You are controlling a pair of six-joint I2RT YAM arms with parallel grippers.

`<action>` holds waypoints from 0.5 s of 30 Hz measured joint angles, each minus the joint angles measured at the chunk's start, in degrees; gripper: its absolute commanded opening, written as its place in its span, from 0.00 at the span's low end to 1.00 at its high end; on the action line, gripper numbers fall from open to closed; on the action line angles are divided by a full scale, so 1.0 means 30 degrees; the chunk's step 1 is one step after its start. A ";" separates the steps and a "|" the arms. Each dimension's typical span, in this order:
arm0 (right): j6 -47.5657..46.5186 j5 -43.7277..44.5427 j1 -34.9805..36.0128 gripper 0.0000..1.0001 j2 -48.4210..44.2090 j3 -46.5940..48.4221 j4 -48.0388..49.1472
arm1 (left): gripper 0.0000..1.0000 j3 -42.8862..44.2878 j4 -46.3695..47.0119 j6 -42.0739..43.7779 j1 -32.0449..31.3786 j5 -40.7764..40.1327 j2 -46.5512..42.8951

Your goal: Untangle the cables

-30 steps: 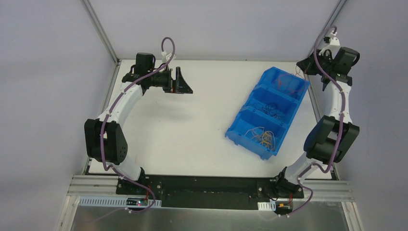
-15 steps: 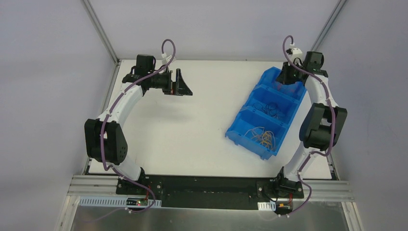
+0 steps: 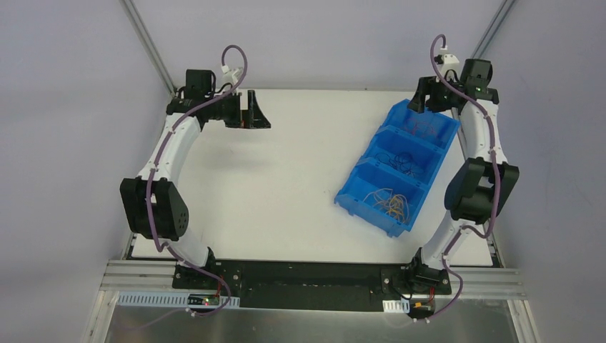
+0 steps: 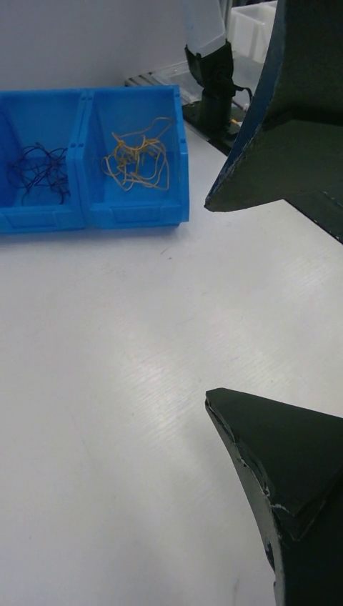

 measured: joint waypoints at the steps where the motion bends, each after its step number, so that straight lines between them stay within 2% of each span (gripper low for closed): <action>1: 0.0255 -0.0058 0.0000 0.82 -0.0240 0.0124 -0.0219 | 0.99 0.0306 -0.0117 0.0022 0.0022 -0.0291 0.0117; 3: 0.0809 -0.0233 0.0000 0.92 -0.0801 0.0219 -0.0503 | 0.99 0.1355 -0.1071 0.0182 0.0036 -0.0860 0.0656; 5: 0.1916 -0.0364 0.0000 0.99 -0.1617 0.0226 -0.0590 | 0.99 0.3993 -0.3016 0.0619 0.0036 -0.1654 0.2018; 9: 0.4430 -0.0350 -0.0058 0.99 -0.3949 -0.0685 -0.0102 | 0.99 1.1227 -0.7002 0.1596 0.0007 -0.3993 0.5829; 10: 0.5064 -0.0357 -0.0109 0.99 -0.4721 -0.1129 -0.0087 | 0.99 1.2196 -0.7548 0.1792 0.0051 -0.4401 0.6382; 12: 0.5960 -0.0328 -0.0277 0.99 -0.6120 -0.1996 -0.0146 | 0.99 1.3311 -0.8765 0.2164 0.0240 -0.5085 0.7133; 15: 0.6550 0.0029 -0.0554 0.99 -0.7796 -0.3402 -0.0736 | 0.99 1.3464 -1.0324 0.2331 0.0517 -0.5668 0.7541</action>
